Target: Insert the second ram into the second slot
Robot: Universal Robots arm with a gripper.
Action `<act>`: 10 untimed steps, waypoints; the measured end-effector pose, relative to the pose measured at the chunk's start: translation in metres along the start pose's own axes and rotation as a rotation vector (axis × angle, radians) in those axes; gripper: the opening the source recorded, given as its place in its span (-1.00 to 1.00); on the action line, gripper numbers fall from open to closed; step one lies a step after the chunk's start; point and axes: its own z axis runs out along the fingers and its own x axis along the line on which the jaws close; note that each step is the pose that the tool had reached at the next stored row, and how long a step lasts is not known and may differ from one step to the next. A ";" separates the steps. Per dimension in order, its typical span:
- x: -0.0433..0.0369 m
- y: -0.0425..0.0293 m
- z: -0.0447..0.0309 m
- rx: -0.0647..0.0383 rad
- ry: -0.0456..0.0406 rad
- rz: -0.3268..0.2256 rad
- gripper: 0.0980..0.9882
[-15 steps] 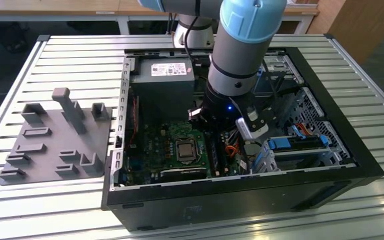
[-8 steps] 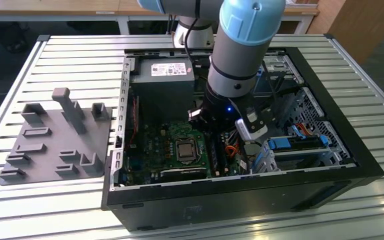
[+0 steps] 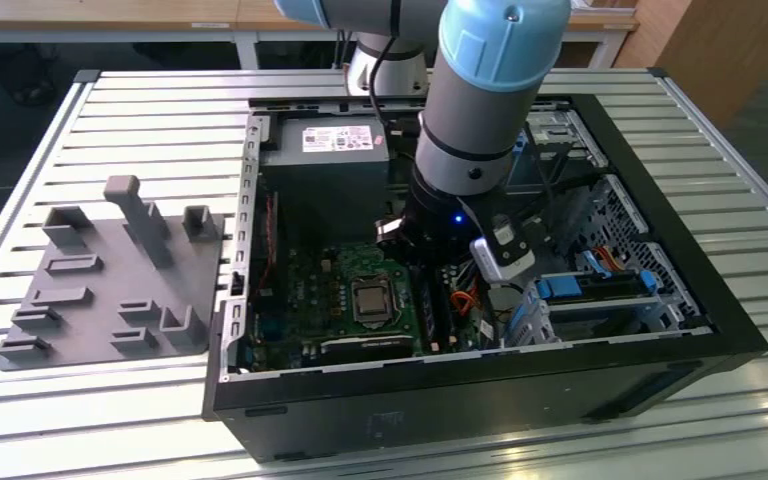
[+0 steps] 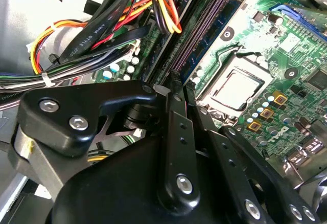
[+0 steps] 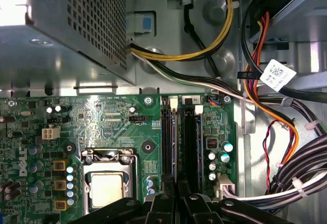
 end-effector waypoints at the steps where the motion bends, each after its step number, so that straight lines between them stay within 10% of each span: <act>1: -0.0003 0.0001 -0.0002 0.000 0.0004 0.000 -0.91; 10: -0.0033 0.0013 -0.0005 0.005 0.0016 -0.007 -0.91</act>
